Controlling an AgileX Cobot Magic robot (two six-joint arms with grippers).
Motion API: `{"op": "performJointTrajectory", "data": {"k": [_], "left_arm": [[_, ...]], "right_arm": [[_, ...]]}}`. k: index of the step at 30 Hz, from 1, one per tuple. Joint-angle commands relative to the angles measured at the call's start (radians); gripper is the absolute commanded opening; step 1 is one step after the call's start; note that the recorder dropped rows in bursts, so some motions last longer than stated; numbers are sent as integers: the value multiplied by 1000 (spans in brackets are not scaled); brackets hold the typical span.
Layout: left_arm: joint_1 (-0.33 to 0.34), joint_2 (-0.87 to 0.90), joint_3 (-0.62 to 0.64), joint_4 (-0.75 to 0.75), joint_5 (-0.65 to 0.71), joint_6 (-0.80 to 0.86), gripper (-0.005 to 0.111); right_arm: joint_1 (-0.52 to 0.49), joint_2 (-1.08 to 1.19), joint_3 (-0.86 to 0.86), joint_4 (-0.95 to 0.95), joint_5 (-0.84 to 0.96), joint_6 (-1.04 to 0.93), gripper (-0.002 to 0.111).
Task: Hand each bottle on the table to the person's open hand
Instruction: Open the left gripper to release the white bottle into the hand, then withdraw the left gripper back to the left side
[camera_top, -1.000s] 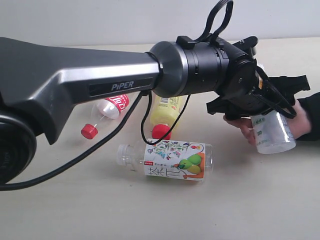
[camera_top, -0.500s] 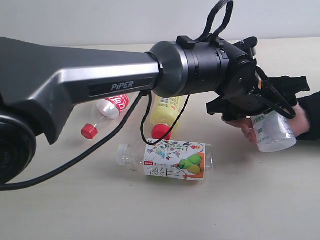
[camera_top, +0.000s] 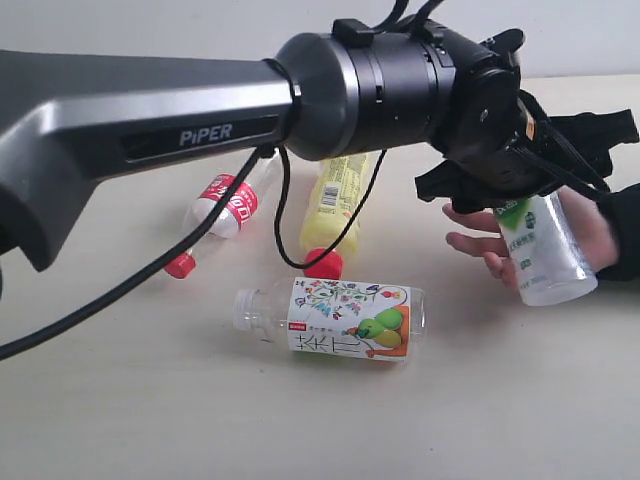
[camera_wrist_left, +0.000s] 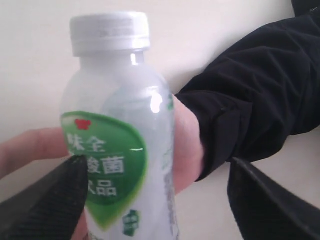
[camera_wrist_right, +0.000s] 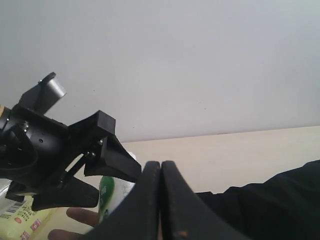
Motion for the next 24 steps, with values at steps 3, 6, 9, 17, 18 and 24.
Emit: {"op": "performJointTrajectory", "data": {"k": [3,6,9,17,18,24], "left_arm": [[8,-37,-7,8,41,34,74],[11,-67,-7,8,49,61,73],[18,-109,-7,8,78,86,66],[47,-260,-7,39,333,283,1],[47,-275,-7,53,351,302,1],[-71,-443,160,399,460,298,0]], "right_arm": [[-5,-6,5,0,-3,0,0],[-5,-6,5,0,-3,0,0],[-5,-6,5,0,-3,0,0],[-5,-6,5,0,-3,0,0],[-5,-6,5,0,-3,0,0],[-5,-6,5,0,-3,0,0]]}}
